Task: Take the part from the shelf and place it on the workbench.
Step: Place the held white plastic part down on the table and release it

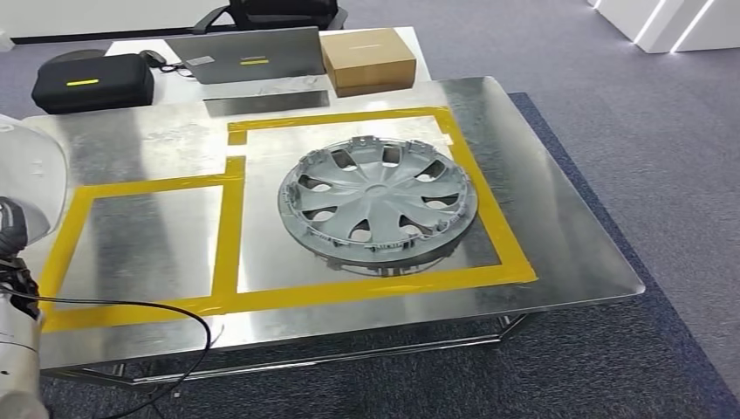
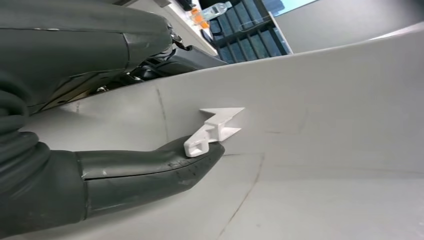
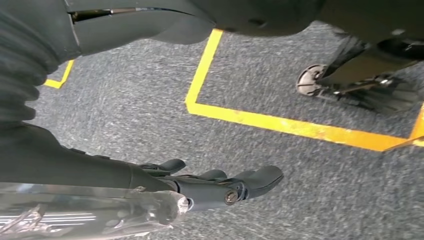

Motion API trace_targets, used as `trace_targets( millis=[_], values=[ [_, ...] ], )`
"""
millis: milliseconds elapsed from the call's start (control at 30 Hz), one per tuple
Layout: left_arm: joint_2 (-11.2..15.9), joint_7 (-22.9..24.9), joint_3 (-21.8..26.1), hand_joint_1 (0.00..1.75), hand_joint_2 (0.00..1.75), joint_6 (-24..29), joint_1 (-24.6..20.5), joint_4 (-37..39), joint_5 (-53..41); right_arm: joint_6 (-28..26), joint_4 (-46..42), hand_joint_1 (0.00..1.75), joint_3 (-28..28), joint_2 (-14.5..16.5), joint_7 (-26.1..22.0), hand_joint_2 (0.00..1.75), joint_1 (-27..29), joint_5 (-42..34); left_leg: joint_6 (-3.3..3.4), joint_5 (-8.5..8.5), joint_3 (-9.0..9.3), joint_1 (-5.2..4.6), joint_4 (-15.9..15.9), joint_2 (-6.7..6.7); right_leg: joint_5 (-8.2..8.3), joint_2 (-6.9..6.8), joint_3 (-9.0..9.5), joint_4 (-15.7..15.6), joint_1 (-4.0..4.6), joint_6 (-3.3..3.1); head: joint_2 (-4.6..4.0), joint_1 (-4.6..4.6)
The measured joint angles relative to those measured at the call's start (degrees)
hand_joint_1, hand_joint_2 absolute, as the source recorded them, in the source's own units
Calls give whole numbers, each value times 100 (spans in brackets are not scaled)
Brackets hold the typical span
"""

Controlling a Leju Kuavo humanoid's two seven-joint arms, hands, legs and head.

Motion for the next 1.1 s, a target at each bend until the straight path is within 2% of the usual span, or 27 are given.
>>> trace_targets(
  millis=[67,133,167,200,233,267,333,400,500,533,600,667,700,733,767,833,867,900,933,1033,1067,1100],
  values=[
    [1,-3,-2,175,175,0,-3,0,1,-7,-1,0,0,1,-2,175,-2,7,-46,-205,-128,3,286,5,17,-2,4,-23,-19,-78,0,-12],
    [1,-5,-3,175,175,0,1,2,2,-17,-2,0,0,2,-3,175,-4,7,-70,-582,-472,1,1025,8,15,-4,3,-27,-19,-117,0,-21],
    [-1,-6,-3,175,175,0,11,6,2,-19,-2,0,0,2,-3,175,-4,7,-75,-719,-654,1,1397,8,13,-4,3,-27,-15,-122,0,-20],
    [-2,-6,-3,175,175,0,22,10,2,-18,-2,0,0,2,-3,175,-3,7,-76,-756,-773,1,1623,8,11,-4,5,-27,-12,-124,0,-21],
    [-2,-6,-3,175,175,0,29,14,2,-15,-2,0,0,2,-3,175,-1,8,-72,-674,-794,2,1633,8,10,-3,8,-26,-11,-125,0,-22],
    [-2,-6,-2,175,175,0,30,17,2,-14,-2,0,0,2,-3,175,-1,8,-65,-493,-707,3,1422,9,9,-3,13,-25,-13,-122,0,-23],
    [1,-6,-3,175,175,0,13,17,2,-11,-2,0,0,2,-3,175,-3,9,-48,-86,-362,1,670,18,-2,-2,18,-13,-2,-96,0,-29],
    [0,-6,-4,175,175,0,-7,18,2,-11,-2,0,0,2,-3,175,-6,9,-13,56,-133,-4,157,23,-9,1,-5,8,23,-44,0,-28],
    [-3,-6,-3,175,175,-1,-2,20,0,-10,-2,0,0,2,-4,175,-1,7,75,37,-107,-5,57,17,-11,0,-30,2,26,43,0,-27],
    [-3,-6,-3,175,175,-4,-7,20,-1,-10,-2,0,0,2,-4,175,0,7,108,39,-102,4,54,18,-61,-6,-60,61,23,76,0,-17],
    [-3,-6,-2,175,175,-12,-25,20,-2,-9,-2,0,0,3,-7,175,-6,5,162,44,-94,20,47,20,-324,-19,-282,517,16,140,0,10],
    [-9,-6,-2,175,175,-17,-28,20,-4,-5,-1,0,1,7,-9,175,-8,5,187,38,-94,14,47,21,-655,-24,-647,1275,6,173,0,27],
    [-12,-6,-2,175,175,-17,-27,21,-5,-3,0,0,1,8,-6,175,-2,4,190,36,-93,10,47,21,-725,-25,-781,1537,3,177,0,26],
    [-15,-6,-2,175,175,-17,-27,23,-5,-3,0,0,1,9,-3,175,5,1,191,34,-90,8,48,20,-689,-25,-822,1602,2,174,0,27],
    [-17,-6,-2,175,175,-18,-26,25,-5,-3,0,0,1,8,-1,175,7,-2,189,32,-83,9,48,18,-549,-25,-745,1432,2,164,0,26],
    [-17,-6,-2,175,175,-19,-27,26,-5,-4,0,0,0,8,1,175,0,-9,168,21,-62,9,49,14,-192,-25,-379,696,1,139,0,27],
    [-14,-6,-2,175,175,-20,-29,26,-6,-4,0,0,0,9,1,175,-8,-11,145,12,-57,0,56,13,-80,-20,-192,352,0,120,0,24],
    [-11,-6,-2,175,175,-20,-32,26,-7,-4,0,0,0,10,1,175,-14,-13,117,10,-57,-11,58,12,-35,-16,-77,142,1,100,0,19],
    [-9,-6,-3,175,175,-20,-35,26,-7,-3,0,0,0,11,1,175,-15,-14,83,15,-59,-19,54,11,-38,-10,-24,48,7,75,0,13],
    [-4,-6,-4,175,175,-20,-41,26,-7,-1,0,0,0,13,1,175,-3,-14,-7,-8,-73,-5,61,13,-9,-5,-15,17,2,-27,0,0],
    [-3,-6,-4,175,175,-20,-46,26,-7,-1,-1,0,0,13,1,175,-3,-14,-30,-102,-130,-2,186,15,4,-6,-11,2,-8,-63,0,-7],
    [-1,-6,-4,175,175,-20,-52,26,-7,-5,-1,0,0,13,1,175,-7,-14,-48,-257,-247,-1,440,17,13,-7,-7,-12,-17,-92,0,-15]
  ],
)
